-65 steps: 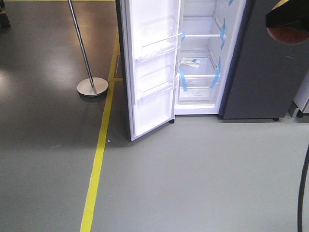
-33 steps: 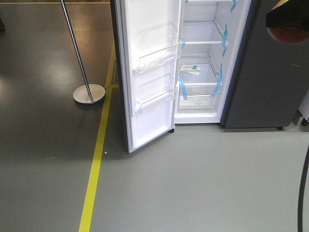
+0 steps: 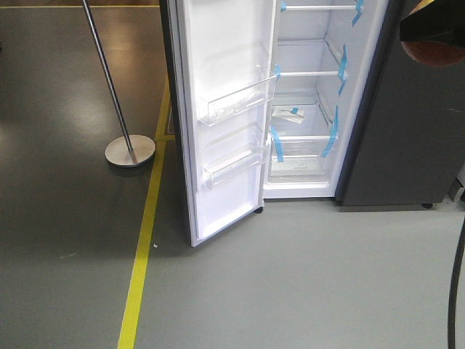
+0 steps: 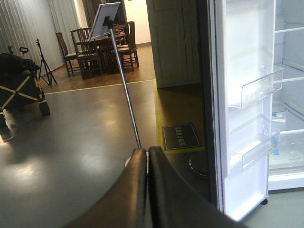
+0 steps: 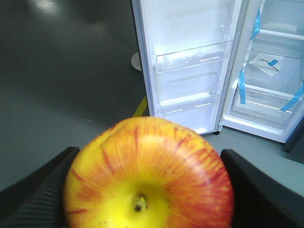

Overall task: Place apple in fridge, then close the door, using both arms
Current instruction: 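Approach the open fridge door carrying the apple in the right gripper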

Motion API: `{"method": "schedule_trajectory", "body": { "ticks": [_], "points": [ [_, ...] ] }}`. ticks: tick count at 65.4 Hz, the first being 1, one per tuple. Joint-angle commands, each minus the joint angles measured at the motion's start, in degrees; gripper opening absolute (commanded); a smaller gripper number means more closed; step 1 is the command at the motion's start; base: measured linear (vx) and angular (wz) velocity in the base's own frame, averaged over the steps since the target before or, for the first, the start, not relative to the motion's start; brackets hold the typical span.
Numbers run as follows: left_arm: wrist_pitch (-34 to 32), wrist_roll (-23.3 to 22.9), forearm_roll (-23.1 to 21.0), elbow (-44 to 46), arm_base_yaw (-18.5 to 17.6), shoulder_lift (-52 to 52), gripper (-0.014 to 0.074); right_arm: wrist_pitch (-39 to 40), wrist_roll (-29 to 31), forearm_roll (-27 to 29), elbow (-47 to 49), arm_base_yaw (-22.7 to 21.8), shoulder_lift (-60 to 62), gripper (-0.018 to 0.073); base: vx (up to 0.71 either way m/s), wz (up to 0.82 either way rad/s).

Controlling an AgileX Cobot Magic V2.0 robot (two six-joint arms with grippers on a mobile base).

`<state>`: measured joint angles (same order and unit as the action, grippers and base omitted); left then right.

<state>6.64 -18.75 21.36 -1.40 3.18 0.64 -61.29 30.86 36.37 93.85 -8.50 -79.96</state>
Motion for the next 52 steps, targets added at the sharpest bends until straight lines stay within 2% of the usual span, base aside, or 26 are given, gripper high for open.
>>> {"method": "schedule_trajectory", "body": {
  "ticks": [1,52],
  "points": [
    [-3.52,-0.13,-0.34,1.05,-0.33,0.86,-0.0007,3.41,0.3,2.49,1.77,-0.18,1.82,0.0122,0.15,-0.01],
    [-3.52,-0.13,-0.34,1.05,-0.33,0.86,-0.0007,3.41,0.3,2.49,1.77,-0.18,1.82,0.0122,0.13,-0.01]
  ]
}}
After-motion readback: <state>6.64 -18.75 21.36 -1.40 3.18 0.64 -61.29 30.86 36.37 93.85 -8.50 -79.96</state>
